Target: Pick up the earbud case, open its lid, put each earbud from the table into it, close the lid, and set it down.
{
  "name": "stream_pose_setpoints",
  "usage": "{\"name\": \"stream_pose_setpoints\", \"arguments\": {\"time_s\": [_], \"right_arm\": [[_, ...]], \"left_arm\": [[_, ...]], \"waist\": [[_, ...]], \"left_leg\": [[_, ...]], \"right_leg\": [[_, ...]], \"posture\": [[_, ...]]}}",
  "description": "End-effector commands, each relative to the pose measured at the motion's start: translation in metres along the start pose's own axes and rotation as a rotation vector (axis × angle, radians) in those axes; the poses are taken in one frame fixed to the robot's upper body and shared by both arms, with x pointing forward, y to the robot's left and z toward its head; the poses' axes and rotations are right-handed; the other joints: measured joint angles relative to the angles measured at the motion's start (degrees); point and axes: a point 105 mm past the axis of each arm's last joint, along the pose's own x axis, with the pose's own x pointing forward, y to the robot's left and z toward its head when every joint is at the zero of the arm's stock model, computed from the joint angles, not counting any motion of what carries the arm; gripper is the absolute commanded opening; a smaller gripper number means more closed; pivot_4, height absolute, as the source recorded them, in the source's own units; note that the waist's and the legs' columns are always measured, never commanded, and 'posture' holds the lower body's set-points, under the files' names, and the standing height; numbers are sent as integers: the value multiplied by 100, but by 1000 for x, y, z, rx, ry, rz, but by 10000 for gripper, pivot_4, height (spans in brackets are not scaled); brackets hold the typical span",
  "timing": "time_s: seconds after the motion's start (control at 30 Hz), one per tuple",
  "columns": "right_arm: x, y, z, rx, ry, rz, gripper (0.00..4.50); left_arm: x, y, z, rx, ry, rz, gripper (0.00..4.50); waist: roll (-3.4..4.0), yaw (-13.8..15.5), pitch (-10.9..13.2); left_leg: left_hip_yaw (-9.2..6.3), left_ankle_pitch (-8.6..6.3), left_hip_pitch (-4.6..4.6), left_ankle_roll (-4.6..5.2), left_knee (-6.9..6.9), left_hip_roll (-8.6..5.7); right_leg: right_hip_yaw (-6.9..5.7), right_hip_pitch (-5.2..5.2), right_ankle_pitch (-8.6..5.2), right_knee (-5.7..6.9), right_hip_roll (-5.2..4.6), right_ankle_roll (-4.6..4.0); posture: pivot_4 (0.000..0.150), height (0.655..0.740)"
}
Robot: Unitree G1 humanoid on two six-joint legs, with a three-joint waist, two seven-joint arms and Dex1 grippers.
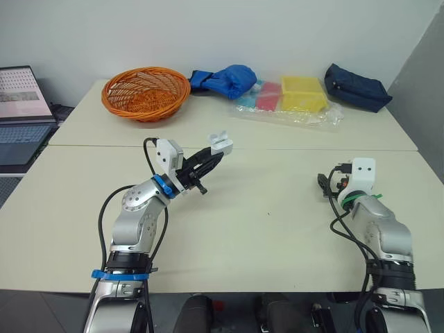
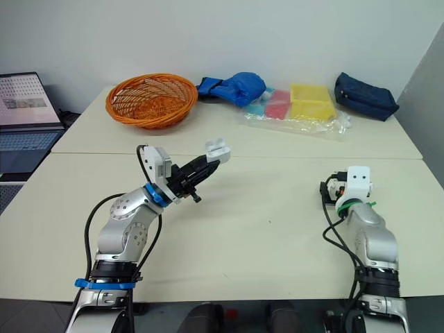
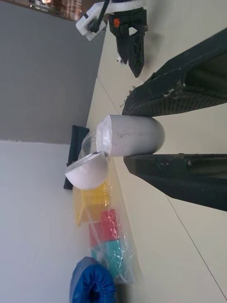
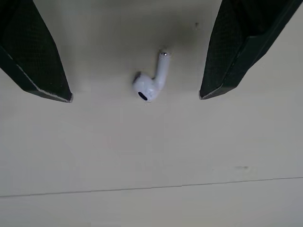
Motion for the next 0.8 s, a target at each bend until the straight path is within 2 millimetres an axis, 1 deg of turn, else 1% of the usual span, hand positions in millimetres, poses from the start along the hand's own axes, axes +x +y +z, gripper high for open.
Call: {"name": "stream_pose_setpoints", "arguments": {"time_s": [0.03, 0.17, 0.27, 0.4, 0.53, 0.57, 0.6, 0.73, 0.8], "right_arm": [[6, -5, 6, 24, -42, -50, 44731], [12, -3, -6, 21, -20, -68, 44731], [15, 2, -8, 39, -20, -60, 39098], [13, 14, -14, 64, -4, -51, 24690], [9, 20, -18, 75, 6, -49, 9980], [7, 20, -18, 66, 1, -41, 7589], [6, 19, -17, 50, -4, -36, 4193], [3, 18, -11, 4, -30, 14, 4219], [0, 20, -3, -36, -44, 97, 4219]], "left_arm": [[5, -1, 21, 61, -52, -13, 7284], [5, -3, 23, 65, -52, -12, 7284], [5, -4, 24, 67, -52, -10, 7284], [5, -4, 25, 69, -49, -9, 7284], [4, -3, 25, 70, -49, -4, 7284], [4, -4, 24, 69, -49, -3, 7284], [4, -5, 24, 68, -49, -4, 7284], [6, -4, 23, 67, -51, 0, 7284], [6, -3, 24, 66, -52, 0, 7284]], "waist": [[0, 2, 0], [0, 2, 0], [0, 0, 0], [0, -10, -1], [-1, -33, -1], [-1, -37, -1], [0, -39, -1], [0, -39, -1], [0, -38, -1]], "left_leg": [[0, 0, 0, 0, -1, 0], [0, 0, -2, 0, -4, 1], [-1, 0, -1, 0, -2, 2], [-1, 0, 4, 0, -2, 3], [-6, 0, 6, 0, -4, 8], [-7, 0, 7, 0, -6, 11], [-7, 0, 9, 0, -8, 17], [-5, 0, 11, 0, -9, 20], [-5, 0, 10, 1, -9, 17]], "right_leg": [[-1, 1, 1, -3, 0, -2], [-2, 1, 2, -8, 0, -5], [0, 4, 2, -9, -3, -2], [0, 5, 3, -5, 0, 0], [1, 3, 2, -5, 24, -3], [0, 3, 0, -5, 28, -5], [0, 2, 0, -5, 34, -7], [-2, 3, -2, -3, 38, -10], [1, 3, -2, -4, 36, -10]], "posture": [[1500, 7400], [1500, 7400], [1500, 7400], [1500, 7400], [1500, 7400], [1500, 7400], [1500, 7400], [1500, 7400], [1500, 7400]]}}
